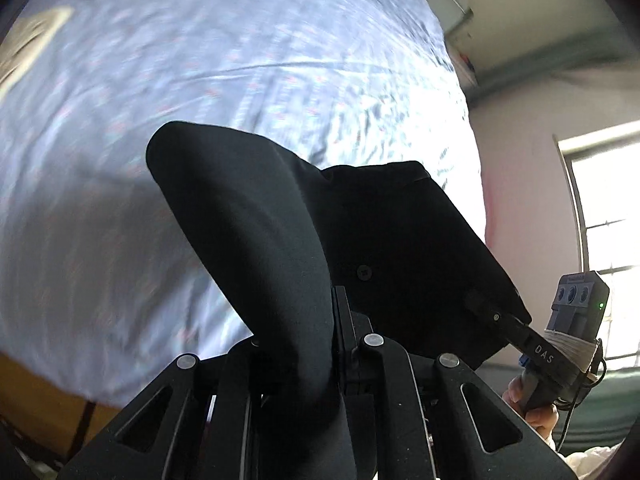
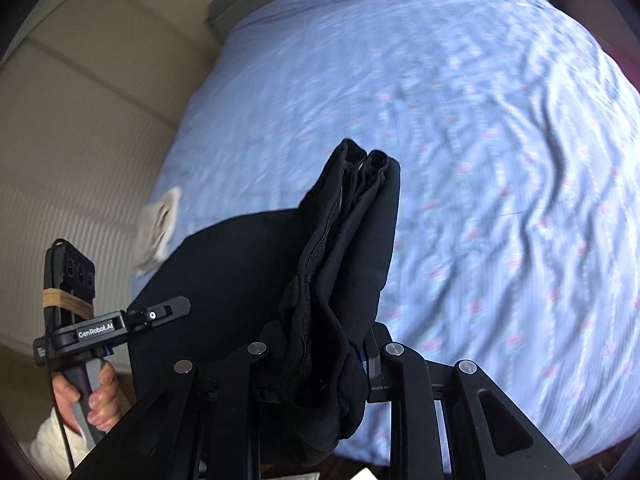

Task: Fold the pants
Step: 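Lift the folded trousers with both tools and carry them toward the cream cloth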

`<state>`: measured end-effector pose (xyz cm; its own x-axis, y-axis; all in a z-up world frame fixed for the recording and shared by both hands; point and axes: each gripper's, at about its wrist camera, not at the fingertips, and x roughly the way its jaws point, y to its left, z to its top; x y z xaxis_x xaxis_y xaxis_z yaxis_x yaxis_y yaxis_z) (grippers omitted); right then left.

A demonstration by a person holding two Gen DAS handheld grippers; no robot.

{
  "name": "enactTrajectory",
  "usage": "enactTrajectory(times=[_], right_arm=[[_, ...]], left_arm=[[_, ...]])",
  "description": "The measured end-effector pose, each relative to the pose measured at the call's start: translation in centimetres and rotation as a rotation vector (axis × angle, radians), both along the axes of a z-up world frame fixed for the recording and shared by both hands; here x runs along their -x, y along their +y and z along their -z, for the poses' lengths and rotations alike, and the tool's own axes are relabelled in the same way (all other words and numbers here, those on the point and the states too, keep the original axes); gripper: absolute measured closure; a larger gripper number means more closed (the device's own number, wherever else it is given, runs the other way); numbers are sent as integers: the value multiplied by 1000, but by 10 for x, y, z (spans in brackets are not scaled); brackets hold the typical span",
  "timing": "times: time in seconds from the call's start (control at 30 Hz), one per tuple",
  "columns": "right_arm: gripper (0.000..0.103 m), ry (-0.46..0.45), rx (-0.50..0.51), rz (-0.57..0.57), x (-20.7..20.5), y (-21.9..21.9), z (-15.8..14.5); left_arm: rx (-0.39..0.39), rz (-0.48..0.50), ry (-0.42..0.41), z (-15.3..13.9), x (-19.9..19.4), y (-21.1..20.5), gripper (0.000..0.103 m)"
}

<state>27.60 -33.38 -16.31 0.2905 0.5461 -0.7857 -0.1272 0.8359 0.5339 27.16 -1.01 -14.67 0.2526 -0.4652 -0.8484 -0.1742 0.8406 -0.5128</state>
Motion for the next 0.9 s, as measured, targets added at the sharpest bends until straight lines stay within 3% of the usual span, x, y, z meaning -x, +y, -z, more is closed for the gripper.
enactTrajectory(times=[0.23, 0.43, 0.57, 0.9], right_arm=[[79, -57, 2, -110, 26, 93, -33], [79, -97, 5, -136, 55, 194, -57], [79, -102, -12, -104, 71, 259, -69], [79, -115, -45, -265, 70, 382, -82]], left_arm=[[5, -120, -41, -30, 66, 79, 89], [12, -132, -122, -46, 100, 165, 89], [16, -127, -128, -55, 123, 228, 89], [11, -242, -130, -67, 162, 345, 89]])
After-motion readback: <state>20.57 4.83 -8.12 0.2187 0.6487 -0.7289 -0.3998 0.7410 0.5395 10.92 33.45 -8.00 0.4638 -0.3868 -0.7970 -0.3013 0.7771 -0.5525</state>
